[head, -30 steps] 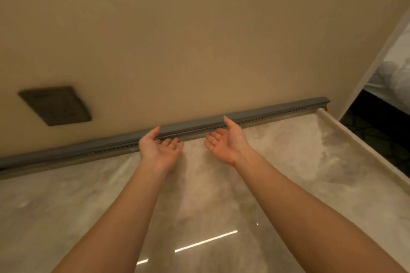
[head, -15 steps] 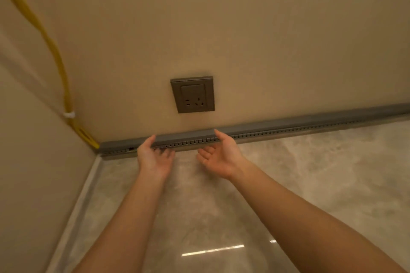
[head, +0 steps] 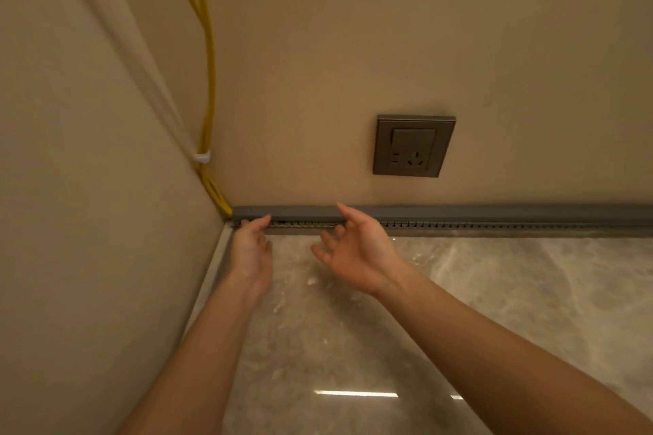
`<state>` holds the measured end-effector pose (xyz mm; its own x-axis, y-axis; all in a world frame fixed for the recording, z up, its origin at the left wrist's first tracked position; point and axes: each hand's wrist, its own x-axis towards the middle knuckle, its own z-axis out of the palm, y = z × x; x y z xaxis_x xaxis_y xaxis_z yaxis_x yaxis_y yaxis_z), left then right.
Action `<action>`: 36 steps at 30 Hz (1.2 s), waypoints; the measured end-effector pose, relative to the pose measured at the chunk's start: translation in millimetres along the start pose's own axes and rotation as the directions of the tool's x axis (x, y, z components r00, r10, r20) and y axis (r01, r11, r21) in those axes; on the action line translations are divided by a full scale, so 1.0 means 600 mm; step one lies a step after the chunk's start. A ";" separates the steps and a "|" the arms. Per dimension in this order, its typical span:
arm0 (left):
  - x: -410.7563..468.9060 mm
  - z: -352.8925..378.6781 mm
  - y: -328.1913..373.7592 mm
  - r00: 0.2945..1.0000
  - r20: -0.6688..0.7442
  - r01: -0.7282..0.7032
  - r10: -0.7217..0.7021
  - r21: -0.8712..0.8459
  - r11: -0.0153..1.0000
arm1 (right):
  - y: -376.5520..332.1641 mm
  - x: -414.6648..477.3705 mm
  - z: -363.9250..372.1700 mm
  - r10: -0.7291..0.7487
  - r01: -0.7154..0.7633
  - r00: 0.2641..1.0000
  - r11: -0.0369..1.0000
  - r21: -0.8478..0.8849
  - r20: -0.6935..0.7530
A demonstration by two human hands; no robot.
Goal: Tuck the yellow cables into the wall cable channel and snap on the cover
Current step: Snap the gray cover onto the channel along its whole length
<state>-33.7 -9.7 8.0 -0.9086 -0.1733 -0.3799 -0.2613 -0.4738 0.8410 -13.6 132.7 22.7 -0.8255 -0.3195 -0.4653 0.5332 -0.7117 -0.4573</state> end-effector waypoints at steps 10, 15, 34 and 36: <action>0.003 -0.001 0.014 0.997 0.042 0.058 -0.061 0.066 0.996 | -0.011 -0.028 0.017 -0.019 0.017 0.999 0.999 -0.050 -0.027; -0.004 -0.004 0.030 0.994 -0.094 0.070 -0.052 0.196 0.978 | -0.019 -0.039 0.024 0.035 -0.048 0.997 0.978 -0.201 -0.066; -0.144 0.134 0.417 0.265 0.377 -0.521 0.888 0.831 -0.197 | -0.024 0.009 0.319 -0.594 0.772 0.531 0.044 -0.634 0.605; -0.141 0.137 0.433 0.243 0.422 -0.378 0.874 0.871 -0.315 | -0.031 0.019 0.332 -0.643 0.752 0.467 -0.073 -0.655 0.608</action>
<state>-51.2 -46.9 290.4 -0.5864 -0.0918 0.8048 0.1421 0.9665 0.2138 -69.8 17.9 176.9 -0.8403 -0.0715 0.5374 -0.5387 0.2212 -0.8129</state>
